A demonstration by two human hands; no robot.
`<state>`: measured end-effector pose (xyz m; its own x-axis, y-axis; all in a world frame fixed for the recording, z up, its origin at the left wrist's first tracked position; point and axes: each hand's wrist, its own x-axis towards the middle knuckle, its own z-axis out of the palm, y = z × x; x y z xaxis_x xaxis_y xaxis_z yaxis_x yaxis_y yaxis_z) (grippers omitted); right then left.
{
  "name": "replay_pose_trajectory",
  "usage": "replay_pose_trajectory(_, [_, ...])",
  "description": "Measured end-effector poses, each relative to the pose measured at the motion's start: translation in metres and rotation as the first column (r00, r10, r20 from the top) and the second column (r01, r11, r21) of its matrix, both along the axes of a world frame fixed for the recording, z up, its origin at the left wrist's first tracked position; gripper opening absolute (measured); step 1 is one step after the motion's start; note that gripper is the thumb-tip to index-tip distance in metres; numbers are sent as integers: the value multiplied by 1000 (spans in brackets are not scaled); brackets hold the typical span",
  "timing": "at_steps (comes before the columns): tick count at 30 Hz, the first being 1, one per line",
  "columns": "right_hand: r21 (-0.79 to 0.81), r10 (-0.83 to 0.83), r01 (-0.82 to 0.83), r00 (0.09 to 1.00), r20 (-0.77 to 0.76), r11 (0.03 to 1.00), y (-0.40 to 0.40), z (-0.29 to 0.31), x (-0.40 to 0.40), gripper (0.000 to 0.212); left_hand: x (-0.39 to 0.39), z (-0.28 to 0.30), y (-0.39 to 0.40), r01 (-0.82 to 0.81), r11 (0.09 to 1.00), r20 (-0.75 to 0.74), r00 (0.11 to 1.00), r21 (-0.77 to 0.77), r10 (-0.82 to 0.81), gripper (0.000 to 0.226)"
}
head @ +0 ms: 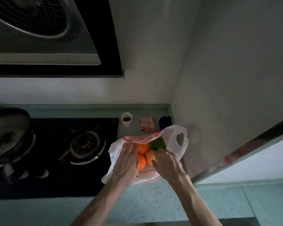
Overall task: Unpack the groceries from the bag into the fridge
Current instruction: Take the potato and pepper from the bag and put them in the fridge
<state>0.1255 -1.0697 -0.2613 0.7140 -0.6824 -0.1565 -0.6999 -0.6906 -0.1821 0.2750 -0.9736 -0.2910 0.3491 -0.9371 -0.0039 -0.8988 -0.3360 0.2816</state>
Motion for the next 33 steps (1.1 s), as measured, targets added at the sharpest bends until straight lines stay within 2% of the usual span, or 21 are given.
replay_pose_trajectory(1, [-10, 22, -22, 1000, -20, 1000, -8, -5, 4, 17, 3, 3, -1, -13, 1000, 4, 1000, 17, 13, 73])
replay_pose_trajectory(4, [-67, 151, -146, 986, 66, 987, -33, -17, 22, 37, 15, 6, -11, -15, 1000, -34, 999, -11, 15, 70])
replay_pose_trajectory(7, [-93, 217, -214, 976, 27, 972, -58, -23, 36, 50, 29, 7, -15, -27, 999, 58, 998, -22, 28, 80])
replay_pose_trajectory(11, [-140, 138, -149, 987, -84, 979, -86, -24, 32, 100, 44, 5, -13, -53, 999, 106, 993, -3, 53, 97])
replay_pose_trajectory(14, [-221, 79, -88, 996, -52, 971, -99, -31, 23, 114, 51, 6, -12, -63, 998, 112, 992, 1, 63, 108])
replay_pose_trajectory(18, [-233, 17, -40, 995, -103, 972, -105, -26, 20, 115, 62, 8, -13, -103, 995, 77, 992, 7, 102, 111])
replay_pose_trajectory(22, [-162, 74, -90, 992, -98, 983, -102, -18, 22, 118, 58, 9, -19, -93, 995, 121, 989, 36, 88, 105])
replay_pose_trajectory(27, [-112, 137, -130, 989, 57, 985, -81, -9, 24, 75, 26, 6, -35, -39, 998, 245, 968, -40, 47, 79])
replay_pose_trajectory(30, [-79, 143, -133, 981, 131, 988, -72, -11, 20, 60, 7, 1, -45, -16, 998, 177, 984, -67, 27, 58])
replay_pose_trajectory(33, [-76, 151, -140, 973, 172, 987, -69, -17, 15, 52, -5, -1, -51, -19, 1000, 126, 992, -13, 21, 47])
